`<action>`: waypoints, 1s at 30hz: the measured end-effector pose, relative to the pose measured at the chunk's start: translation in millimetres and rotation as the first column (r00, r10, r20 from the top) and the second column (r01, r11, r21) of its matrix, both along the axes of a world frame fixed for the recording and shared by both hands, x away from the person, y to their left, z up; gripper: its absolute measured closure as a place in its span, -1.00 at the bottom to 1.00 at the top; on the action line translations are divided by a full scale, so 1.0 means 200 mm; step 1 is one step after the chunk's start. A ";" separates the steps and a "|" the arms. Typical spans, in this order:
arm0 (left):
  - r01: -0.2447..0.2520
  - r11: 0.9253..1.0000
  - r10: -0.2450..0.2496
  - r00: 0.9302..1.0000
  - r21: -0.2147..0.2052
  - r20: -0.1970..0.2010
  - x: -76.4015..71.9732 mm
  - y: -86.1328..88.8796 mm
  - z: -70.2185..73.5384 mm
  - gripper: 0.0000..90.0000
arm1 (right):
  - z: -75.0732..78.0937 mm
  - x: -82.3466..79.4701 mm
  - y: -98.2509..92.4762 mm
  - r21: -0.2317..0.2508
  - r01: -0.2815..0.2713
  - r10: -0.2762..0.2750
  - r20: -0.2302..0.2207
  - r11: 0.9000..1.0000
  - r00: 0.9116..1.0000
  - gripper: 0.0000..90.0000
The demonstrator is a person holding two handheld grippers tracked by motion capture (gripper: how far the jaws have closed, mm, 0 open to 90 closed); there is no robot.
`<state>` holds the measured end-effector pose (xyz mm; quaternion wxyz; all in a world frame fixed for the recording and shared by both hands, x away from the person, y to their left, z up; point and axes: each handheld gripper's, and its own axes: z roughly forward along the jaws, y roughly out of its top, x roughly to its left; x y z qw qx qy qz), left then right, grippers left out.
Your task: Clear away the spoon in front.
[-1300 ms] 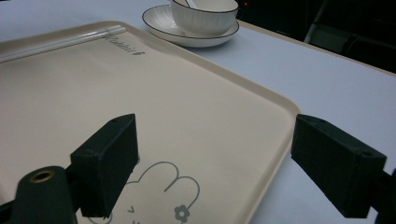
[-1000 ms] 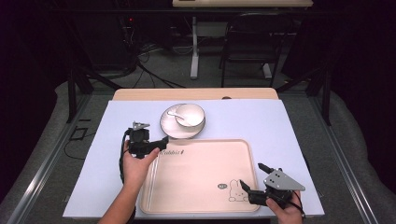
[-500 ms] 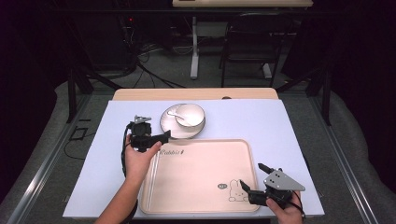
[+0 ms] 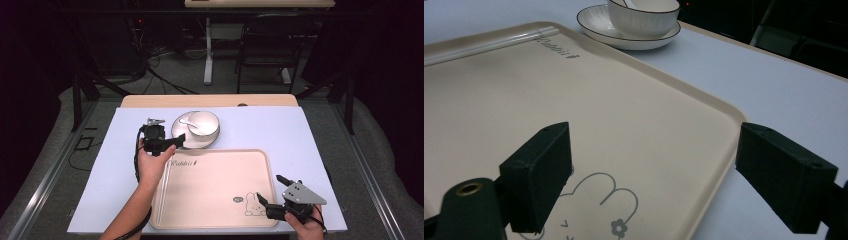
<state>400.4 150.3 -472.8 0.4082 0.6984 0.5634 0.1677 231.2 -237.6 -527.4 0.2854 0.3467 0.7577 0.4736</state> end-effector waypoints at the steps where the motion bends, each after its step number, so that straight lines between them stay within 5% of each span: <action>1: 0.003 1.000 -0.003 1.000 0.003 -0.001 0.01 -0.01 0.00 -0.54 | 0.00 0.00 0.00 -0.001 0.000 0.000 -0.001 1.000 1.000 -0.68; 30: 0.002 0.999 -0.003 0.999 -0.032 -0.035 0.26 -0.04 0.01 -0.40 | 0.00 0.00 0.00 -0.003 -0.004 0.004 0.001 1.000 1.000 -0.68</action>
